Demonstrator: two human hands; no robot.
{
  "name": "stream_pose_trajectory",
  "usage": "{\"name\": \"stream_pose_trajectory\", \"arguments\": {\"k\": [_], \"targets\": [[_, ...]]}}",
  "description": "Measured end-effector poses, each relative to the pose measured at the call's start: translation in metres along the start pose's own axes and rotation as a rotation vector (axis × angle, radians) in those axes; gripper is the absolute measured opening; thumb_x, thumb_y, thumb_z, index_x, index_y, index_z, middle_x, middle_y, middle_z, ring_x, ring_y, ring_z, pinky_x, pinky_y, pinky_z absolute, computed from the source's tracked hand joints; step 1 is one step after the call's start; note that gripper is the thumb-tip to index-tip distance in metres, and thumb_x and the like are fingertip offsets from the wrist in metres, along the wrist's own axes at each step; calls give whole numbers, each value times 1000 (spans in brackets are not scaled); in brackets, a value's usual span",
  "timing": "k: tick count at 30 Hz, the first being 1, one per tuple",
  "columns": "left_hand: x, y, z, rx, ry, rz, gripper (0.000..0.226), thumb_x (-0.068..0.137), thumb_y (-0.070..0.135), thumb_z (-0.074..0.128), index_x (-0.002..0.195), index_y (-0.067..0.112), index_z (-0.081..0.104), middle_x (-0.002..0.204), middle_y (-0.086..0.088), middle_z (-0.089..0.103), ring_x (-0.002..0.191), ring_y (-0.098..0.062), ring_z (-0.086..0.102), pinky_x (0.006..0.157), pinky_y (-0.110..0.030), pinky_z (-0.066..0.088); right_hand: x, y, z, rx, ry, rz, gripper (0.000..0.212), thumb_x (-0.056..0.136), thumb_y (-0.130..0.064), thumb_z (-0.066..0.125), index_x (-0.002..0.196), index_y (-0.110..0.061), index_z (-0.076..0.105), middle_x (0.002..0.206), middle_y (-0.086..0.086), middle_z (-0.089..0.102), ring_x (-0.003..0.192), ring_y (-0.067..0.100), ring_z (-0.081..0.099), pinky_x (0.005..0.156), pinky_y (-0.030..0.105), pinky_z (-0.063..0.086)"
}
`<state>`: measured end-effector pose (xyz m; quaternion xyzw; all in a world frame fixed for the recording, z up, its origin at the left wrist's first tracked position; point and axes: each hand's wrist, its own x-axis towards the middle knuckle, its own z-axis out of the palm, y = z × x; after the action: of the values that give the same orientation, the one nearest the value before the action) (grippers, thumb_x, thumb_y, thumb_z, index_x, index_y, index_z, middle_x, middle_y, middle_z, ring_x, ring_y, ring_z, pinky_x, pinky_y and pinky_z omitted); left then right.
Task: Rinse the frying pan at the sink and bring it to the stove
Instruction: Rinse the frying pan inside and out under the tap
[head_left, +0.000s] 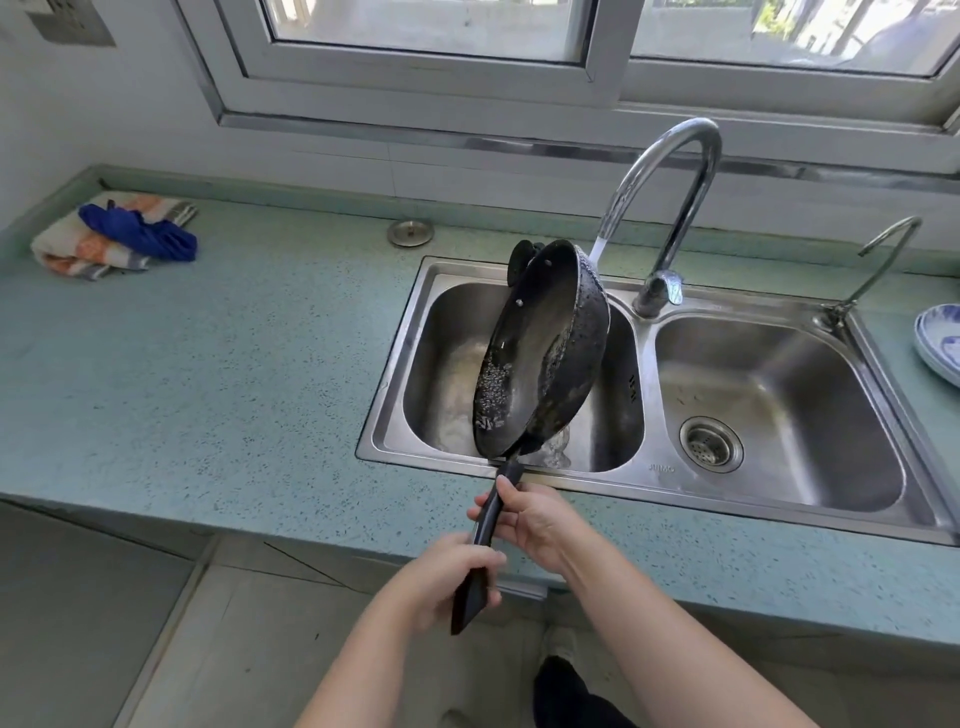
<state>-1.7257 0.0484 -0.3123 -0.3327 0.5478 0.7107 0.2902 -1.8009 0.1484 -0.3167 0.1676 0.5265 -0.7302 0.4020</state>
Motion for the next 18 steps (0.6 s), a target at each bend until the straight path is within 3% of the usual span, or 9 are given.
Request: {"name": "stream_pose_trajectory", "arguments": {"k": [2, 5, 8, 10, 13, 18], "targets": [[0, 6, 6, 163, 143, 6, 8, 86, 2, 52, 82, 7, 48, 67, -8, 50, 53, -19, 56, 45, -23, 46, -1, -1, 3, -12, 14, -3, 24, 98, -11, 41, 79, 2, 49, 78, 15, 58, 64, 24, 64, 50, 26, 58], [6, 4, 20, 550, 465, 94, 8, 83, 7, 47, 89, 7, 51, 79, -10, 56, 73, -29, 56, 60, -26, 41, -1, -2, 8, 6, 14, 7, 22, 98, -10, 41, 81, 3, 48, 78, 15, 57, 54, 20, 67, 46, 26, 56], [5, 0, 27, 652, 556, 179, 21, 87, 21, 55, 99, 5, 61, 97, -16, 66, 94, -34, 62, 69, -28, 42, -1, -1, 10, 10, 29, 15, 23, 98, -11, 42, 81, 3, 49, 78, 16, 58, 45, 15, 67, 42, 24, 54], [2, 1, 26, 625, 535, 193, 23, 88, 26, 57, 98, 6, 61, 90, -12, 65, 87, -31, 60, 65, -28, 41, -1, 0, 10, 3, 42, 7, 23, 98, -11, 43, 81, 2, 49, 78, 15, 58, 45, 15, 67, 42, 25, 54], [3, -1, 21, 505, 464, 223, 22, 88, 25, 60, 69, 16, 52, 63, 1, 51, 59, -18, 49, 50, -27, 35, -1, 0, 11, -28, 60, -21, 20, 97, -11, 45, 80, 0, 49, 76, 14, 58, 59, 22, 64, 48, 26, 57], [13, -3, 20, 365, 357, 196, 27, 84, 22, 63, 62, 20, 48, 56, 1, 46, 50, -17, 42, 57, -28, 37, -4, -3, 3, -88, 97, -82, 17, 95, -11, 49, 79, -4, 49, 75, 12, 59, 66, 23, 62, 50, 24, 57]]}}
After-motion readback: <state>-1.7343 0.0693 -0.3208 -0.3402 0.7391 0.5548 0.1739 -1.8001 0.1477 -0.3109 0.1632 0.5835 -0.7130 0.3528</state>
